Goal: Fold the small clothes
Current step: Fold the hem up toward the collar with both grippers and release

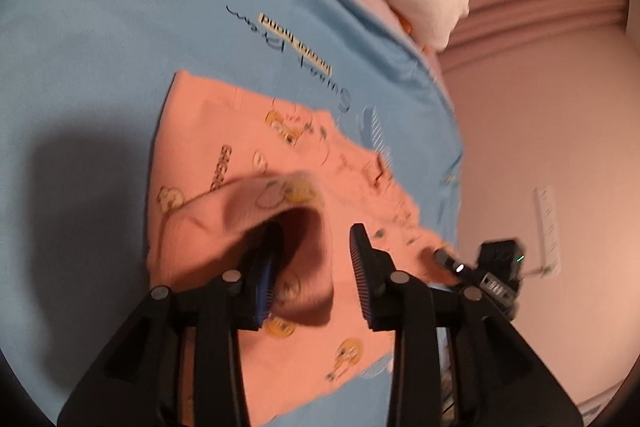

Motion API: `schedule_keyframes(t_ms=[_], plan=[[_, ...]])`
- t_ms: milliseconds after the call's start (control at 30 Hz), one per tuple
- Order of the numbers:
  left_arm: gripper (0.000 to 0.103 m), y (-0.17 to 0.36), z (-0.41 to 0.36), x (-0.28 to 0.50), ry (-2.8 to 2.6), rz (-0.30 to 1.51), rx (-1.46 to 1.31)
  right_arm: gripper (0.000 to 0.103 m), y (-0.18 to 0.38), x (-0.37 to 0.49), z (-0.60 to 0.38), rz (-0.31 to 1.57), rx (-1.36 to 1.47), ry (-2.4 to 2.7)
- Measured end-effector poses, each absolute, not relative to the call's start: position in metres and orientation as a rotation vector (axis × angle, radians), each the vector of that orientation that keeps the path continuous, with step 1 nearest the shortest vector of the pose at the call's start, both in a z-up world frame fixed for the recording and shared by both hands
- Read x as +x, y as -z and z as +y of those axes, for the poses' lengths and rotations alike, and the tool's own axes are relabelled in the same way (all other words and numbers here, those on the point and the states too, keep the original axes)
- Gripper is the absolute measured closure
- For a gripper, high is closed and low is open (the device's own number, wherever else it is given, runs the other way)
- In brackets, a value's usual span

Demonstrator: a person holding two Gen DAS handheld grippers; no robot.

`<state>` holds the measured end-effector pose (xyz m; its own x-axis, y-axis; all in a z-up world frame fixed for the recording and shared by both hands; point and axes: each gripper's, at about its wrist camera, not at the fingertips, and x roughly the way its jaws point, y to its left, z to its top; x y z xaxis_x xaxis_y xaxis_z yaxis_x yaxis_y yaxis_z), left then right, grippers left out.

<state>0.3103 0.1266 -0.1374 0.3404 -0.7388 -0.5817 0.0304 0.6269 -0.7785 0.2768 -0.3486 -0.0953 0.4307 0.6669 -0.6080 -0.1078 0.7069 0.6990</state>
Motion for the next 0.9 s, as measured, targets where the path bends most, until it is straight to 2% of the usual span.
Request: schedule_keyframes(t_ms=[33, 67, 100, 133, 333, 367, 400, 433, 467, 500, 633, 700, 900], plan=[[0.081, 0.137, 0.128, 0.311, 0.570, 1.127, -0.770, 0.073, 0.093, 0.277, -0.349, 1.024, 0.615, -0.523], [0.093, 0.136, 0.130, 0.313, 0.576, 1.125, -0.804, 0.075, 0.092, 0.278, -0.350, 1.024, 0.623, -0.526], [0.093, 0.136, 0.132, 0.316, 0.579, 1.117, -0.860, 0.088, 0.091, 0.281, -0.351, 1.022, 0.647, -0.539], [0.093, 0.137, 0.135, 0.320, 0.574, 1.098, -0.928, 0.092, 0.090, 0.286, -0.352, 1.013, 0.683, -0.544], [0.093, 0.156, 0.157, 0.344, 0.418, 1.012, -1.267, 0.092, 0.110, 0.324, -0.365, 0.946, 1.035, -0.508], [0.089, 0.163, 0.164, 0.347, 0.383, 1.001, -1.343, 0.092, 0.119, 0.330, -0.373, 0.931, 1.131, -0.480], [0.080, 0.170, 0.170, 0.350, 0.340, 1.000, -1.398, 0.086, 0.129, 0.334, -0.382, 0.924, 1.231, -0.446], [0.074, 0.172, 0.172, 0.352, 0.314, 1.006, -1.401, 0.069, 0.138, 0.337, -0.389, 0.917, 1.308, -0.413], [0.060, 0.174, 0.178, 0.352, 0.277, 1.012, -1.389, 0.062, 0.142, 0.337, -0.394, 0.905, 1.340, -0.376], [0.052, 0.173, 0.182, 0.350, 0.261, 1.018, -1.376, 0.059, 0.143, 0.335, -0.399, 0.885, 1.344, -0.346], [0.052, 0.167, 0.205, 0.340, 0.231, 0.975, -1.345, 0.059, 0.132, 0.322, -0.412, 0.829, 1.303, -0.364], [0.052, 0.155, 0.209, 0.333, 0.251, 0.976, -1.242, 0.059, 0.120, 0.311, -0.419, 0.804, 1.233, -0.357], [0.052, 0.131, 0.190, 0.286, 0.366, 0.993, -0.820, 0.059, 0.071, 0.261, -0.386, 0.831, 0.646, -0.412]])
